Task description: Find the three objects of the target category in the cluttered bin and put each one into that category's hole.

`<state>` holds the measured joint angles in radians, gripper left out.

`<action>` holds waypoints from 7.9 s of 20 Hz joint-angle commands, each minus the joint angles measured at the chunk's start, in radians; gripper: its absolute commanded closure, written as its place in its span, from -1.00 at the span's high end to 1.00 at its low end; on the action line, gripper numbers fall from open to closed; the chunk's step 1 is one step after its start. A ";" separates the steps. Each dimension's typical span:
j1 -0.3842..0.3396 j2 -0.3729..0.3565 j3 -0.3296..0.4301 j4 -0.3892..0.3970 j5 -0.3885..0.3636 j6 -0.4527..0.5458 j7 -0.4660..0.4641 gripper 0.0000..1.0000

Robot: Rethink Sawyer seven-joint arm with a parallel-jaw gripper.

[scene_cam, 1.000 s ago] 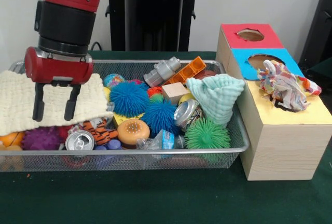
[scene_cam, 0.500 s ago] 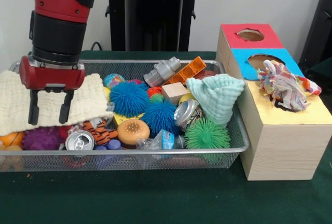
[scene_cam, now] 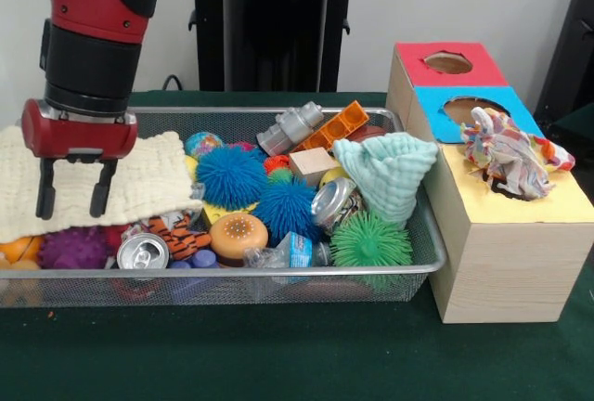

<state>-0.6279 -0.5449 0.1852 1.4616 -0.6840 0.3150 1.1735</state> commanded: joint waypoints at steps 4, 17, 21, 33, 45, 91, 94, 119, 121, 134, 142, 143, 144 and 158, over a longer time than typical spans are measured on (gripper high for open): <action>0.033 0.039 -0.072 0.037 -0.090 0.067 0.029 1.00; 0.101 0.166 -0.188 -0.019 -0.083 0.086 0.101 1.00; 0.109 0.202 -0.208 -0.021 -0.057 0.086 0.132 1.00; 0.119 0.214 -0.226 -0.017 -0.025 0.079 0.131 -1.00; 0.125 0.091 -0.224 0.091 0.025 0.160 0.068 -1.00; 0.282 -0.121 -0.202 0.422 0.244 0.075 0.203 -1.00; 0.272 -0.121 -0.186 0.427 0.249 0.041 0.204 -1.00; 0.045 -0.388 0.171 0.378 0.299 0.174 -0.081 1.00; 0.039 -0.361 0.177 0.368 0.276 0.158 -0.074 1.00; 0.063 -0.074 0.063 0.202 0.050 0.020 0.004 1.00; 0.032 -0.030 0.091 0.130 0.029 0.089 -0.030 1.00; 0.029 -0.030 0.088 0.126 0.023 0.095 -0.036 1.00; 0.027 -0.029 0.090 0.121 0.019 0.101 -0.044 1.00; 0.023 -0.085 0.101 0.090 -0.044 0.151 -0.119 1.00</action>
<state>-0.5993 -0.6354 0.2328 1.6187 -0.6559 0.3636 1.1745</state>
